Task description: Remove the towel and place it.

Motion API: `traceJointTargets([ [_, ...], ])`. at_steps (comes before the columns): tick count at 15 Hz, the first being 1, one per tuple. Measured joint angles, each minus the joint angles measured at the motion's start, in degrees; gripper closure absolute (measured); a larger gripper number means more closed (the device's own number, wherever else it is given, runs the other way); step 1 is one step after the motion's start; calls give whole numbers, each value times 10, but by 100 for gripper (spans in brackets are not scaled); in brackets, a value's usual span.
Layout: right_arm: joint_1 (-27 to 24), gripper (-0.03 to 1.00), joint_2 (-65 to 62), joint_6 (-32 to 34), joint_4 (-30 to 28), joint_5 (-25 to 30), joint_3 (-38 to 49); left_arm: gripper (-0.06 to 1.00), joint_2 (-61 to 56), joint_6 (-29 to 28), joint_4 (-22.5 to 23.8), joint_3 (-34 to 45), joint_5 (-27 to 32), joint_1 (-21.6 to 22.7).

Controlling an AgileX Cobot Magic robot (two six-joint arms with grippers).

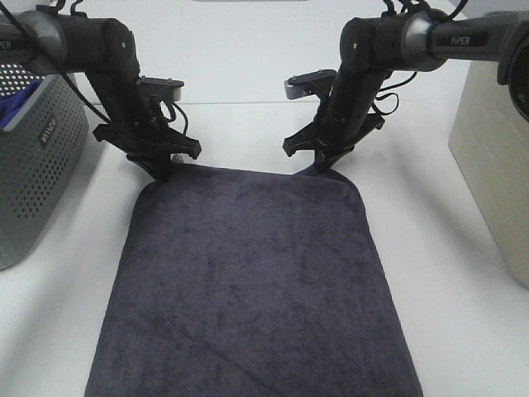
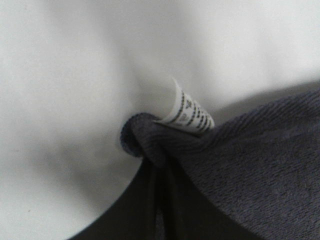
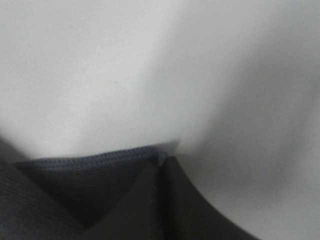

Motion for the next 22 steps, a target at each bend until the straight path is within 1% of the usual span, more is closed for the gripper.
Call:
traceJointTargets([
  [4, -1, 95, -14, 57, -65, -32, 2, 94, 1, 1, 5, -9, -9, 0],
  [7, -1, 95, -42, 92, -103, -63, 2, 94, 1, -5, 33, -22, -13, 0],
  [10, -1, 95, -44, 99, -108, -80, 2, 94, 2, -9, 43, -57, -15, 0],
  [13, -1, 95, -48, 99, -115, -122, 2, 94, 2, -9, 47, -95, -33, 0],
  [18, -3, 95, -51, 99, -133, -196, -3, 94, 2, -9, 68, -139, -100, 0],
  [20, -14, 95, -51, 99, -134, -231, -9, 94, 2, -9, 72, -140, -144, 0],
  [21, -25, 95, -51, 99, -135, -261, -13, 94, 2, -9, 75, -140, -189, 0],
  [22, -30, 95, -51, 99, -135, -278, -13, 94, 2, -9, 76, -140, -214, 0],
])
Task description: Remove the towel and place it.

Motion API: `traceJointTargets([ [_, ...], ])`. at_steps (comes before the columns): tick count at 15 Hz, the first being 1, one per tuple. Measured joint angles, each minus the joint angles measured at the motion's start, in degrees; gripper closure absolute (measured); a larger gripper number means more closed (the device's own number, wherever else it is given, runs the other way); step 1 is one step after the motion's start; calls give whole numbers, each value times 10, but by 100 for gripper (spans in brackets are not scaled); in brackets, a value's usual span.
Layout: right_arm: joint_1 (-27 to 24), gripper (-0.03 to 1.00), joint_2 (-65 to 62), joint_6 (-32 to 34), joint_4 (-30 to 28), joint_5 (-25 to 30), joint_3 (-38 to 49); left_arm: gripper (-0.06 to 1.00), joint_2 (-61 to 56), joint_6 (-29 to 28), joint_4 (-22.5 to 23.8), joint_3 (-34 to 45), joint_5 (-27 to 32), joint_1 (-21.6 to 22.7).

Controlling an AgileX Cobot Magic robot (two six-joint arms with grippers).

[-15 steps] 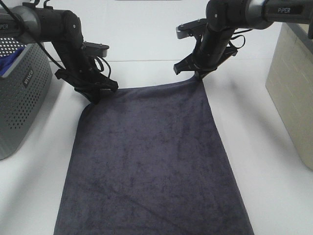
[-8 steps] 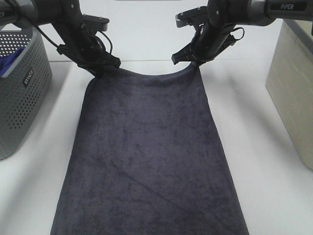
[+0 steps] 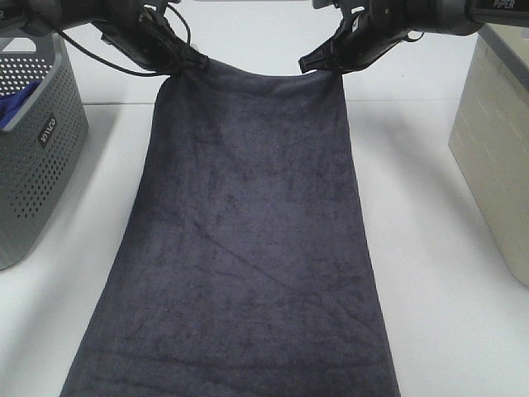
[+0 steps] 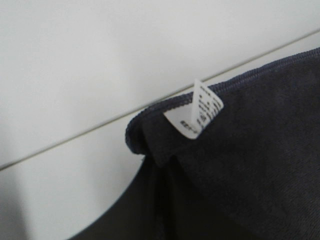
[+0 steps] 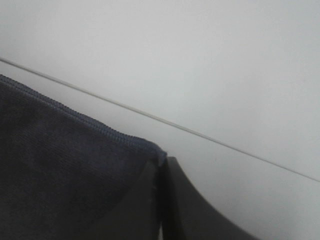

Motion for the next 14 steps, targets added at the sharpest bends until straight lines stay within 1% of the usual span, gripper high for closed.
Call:
traceJointTargets([
  [2, -4, 95, 0, -1, -1, -28, 0, 94, 1, 0, 1, 0, -37, 0],
  [5, -5, 95, 0, -7, -2, -69, 0, 94, 10, 0, 1, 0, -74, 0],
  [10, -7, 95, 0, -21, -2, -109, 0, 94, 20, 0, 7, 0, -102, 0],
  [12, -11, 95, 2, -23, 0, -125, 0, 94, 23, 0, 11, 0, -122, 0],
  [14, -15, 95, 6, -27, 0, -142, 0, 94, 29, 0, 12, 0, -125, 0],
])
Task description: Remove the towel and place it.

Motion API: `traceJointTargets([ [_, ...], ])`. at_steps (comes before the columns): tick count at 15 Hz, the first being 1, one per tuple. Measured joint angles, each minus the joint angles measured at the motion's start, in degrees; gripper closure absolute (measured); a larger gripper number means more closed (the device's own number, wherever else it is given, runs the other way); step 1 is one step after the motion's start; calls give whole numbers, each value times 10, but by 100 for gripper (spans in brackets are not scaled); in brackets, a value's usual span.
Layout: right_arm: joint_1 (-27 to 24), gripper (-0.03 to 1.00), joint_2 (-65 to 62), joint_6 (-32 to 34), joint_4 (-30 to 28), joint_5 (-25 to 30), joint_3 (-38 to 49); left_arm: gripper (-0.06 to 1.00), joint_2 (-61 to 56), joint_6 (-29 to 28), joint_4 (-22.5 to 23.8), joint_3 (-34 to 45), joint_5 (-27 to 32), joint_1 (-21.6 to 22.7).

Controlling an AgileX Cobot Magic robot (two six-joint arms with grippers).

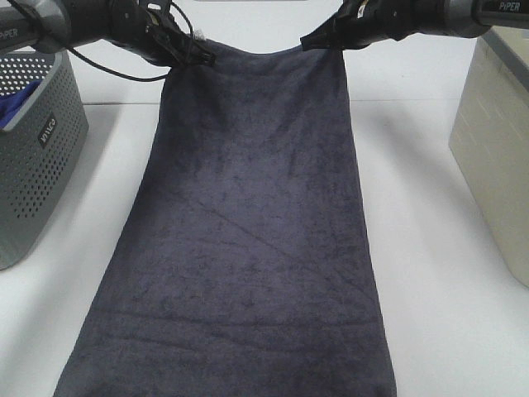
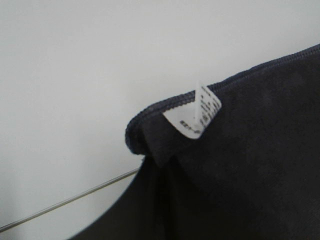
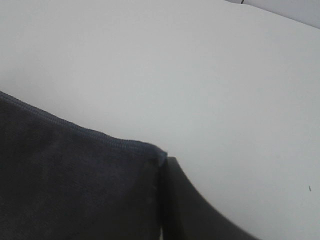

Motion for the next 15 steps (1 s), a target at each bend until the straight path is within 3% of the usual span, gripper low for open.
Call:
traceJointTargets([
  [15, -2, 95, 89, -1, 0, -51, -11, 94, 68, 0, 3, -1, -81, 0],
])
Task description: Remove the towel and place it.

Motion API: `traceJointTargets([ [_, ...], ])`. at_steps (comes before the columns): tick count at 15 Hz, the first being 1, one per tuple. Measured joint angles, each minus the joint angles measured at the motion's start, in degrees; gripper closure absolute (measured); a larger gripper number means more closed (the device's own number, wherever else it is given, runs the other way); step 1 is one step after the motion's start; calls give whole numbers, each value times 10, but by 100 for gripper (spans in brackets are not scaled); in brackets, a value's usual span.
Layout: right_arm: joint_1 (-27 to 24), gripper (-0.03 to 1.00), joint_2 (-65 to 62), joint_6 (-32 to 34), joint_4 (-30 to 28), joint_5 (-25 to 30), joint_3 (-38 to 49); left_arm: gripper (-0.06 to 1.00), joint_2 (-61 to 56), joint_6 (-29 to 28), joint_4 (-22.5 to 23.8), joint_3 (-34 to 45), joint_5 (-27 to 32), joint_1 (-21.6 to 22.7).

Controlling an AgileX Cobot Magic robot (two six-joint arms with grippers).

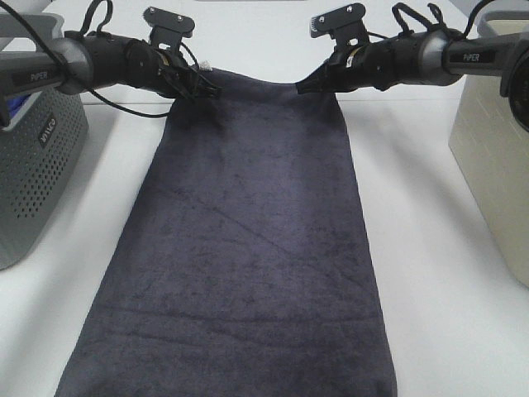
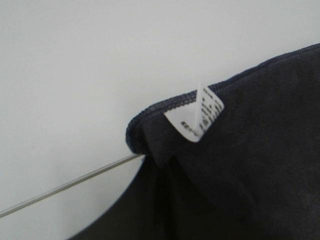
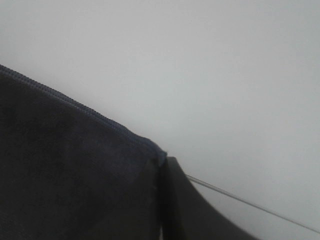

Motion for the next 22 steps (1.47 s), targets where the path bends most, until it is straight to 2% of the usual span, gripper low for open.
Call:
traceJointTargets([
  [4, -10, 94, 6, 0, 7, -5, -2, 94, 20, 0, 0, -1, -41, 0],
  [6, -15, 83, 6, 0, 18, -5, -2, 88, 22, 0, 1, -1, -61, 0],
  [8, -15, 67, 6, 0, 35, -5, -2, 77, 22, 0, 1, -1, -80, 0],
  [11, -15, 49, 6, 0, 50, -4, -2, 44, 22, 0, 1, -1, -84, 0],
  [13, -15, 43, 6, 0, 53, -2, -2, 26, 22, 0, 1, -1, -93, 0],
  [15, -15, 40, 6, 0, 57, 14, -2, 21, 22, 0, 1, -1, -98, 0],
  [18, -15, 39, 6, 0, 57, 44, -2, 20, 22, 0, 1, -1, -95, 0],
  [19, -15, 39, 3, 0, 56, 59, -2, 20, 20, 0, 1, -1, -88, 0],
  [22, -15, 34, -70, 12, 55, 203, -2, 20, -26, 0, 1, -1, 68, 0],
])
